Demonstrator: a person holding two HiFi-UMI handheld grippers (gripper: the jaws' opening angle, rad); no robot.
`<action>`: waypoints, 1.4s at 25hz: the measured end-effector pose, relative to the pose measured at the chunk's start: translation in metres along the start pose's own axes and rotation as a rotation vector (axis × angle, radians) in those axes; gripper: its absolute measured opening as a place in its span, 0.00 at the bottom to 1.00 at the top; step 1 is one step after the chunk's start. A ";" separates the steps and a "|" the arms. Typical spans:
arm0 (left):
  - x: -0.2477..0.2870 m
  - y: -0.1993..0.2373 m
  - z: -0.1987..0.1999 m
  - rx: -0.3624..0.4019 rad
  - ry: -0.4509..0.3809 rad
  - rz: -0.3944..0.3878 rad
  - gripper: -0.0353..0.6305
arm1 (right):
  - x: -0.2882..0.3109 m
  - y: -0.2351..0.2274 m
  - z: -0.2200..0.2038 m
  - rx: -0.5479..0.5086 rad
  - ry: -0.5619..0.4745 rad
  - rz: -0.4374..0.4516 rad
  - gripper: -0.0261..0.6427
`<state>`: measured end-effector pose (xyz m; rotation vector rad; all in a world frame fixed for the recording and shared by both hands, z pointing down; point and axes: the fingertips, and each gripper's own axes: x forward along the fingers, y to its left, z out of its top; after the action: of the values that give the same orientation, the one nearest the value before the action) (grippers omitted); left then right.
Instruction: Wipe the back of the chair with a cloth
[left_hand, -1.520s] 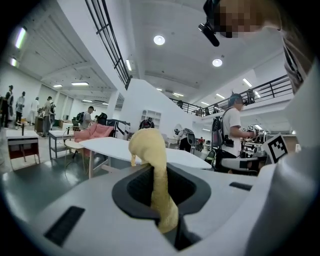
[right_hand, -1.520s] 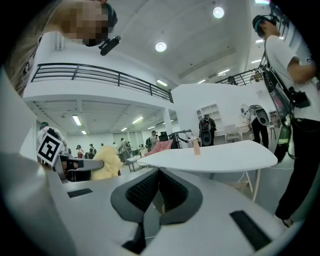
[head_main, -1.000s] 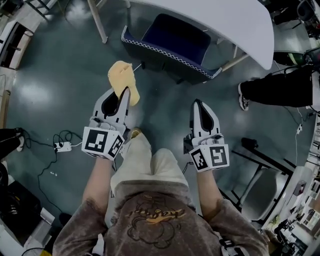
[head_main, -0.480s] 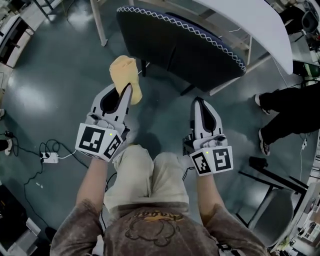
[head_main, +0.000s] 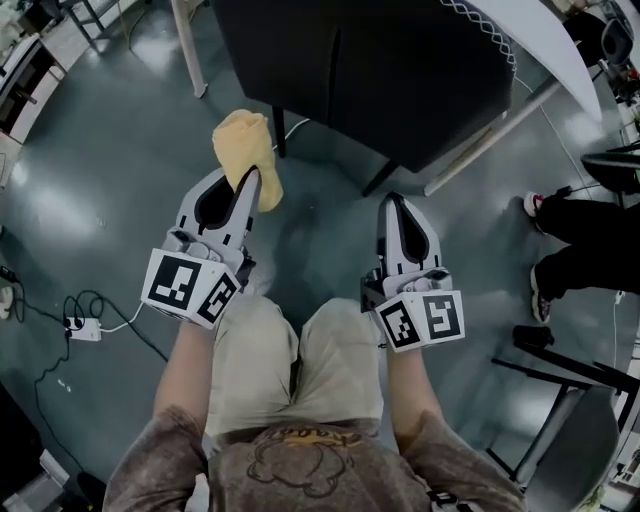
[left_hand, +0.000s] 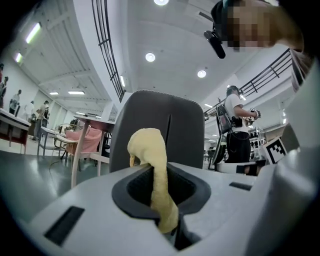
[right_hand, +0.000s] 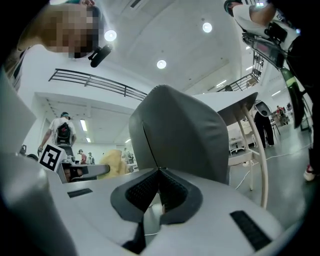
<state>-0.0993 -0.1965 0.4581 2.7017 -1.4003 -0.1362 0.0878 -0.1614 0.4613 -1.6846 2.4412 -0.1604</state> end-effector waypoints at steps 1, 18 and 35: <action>-0.001 -0.002 -0.003 -0.003 -0.002 -0.001 0.13 | -0.001 -0.001 -0.002 0.001 -0.003 0.000 0.08; -0.001 0.048 0.052 0.123 -0.083 0.104 0.13 | -0.018 0.005 -0.002 -0.015 -0.018 0.038 0.08; 0.058 0.119 0.176 0.196 -0.214 0.166 0.13 | -0.025 0.019 0.004 -0.047 -0.033 0.058 0.08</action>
<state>-0.1835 -0.3199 0.2964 2.7766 -1.7788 -0.2985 0.0792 -0.1314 0.4561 -1.6200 2.4847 -0.0672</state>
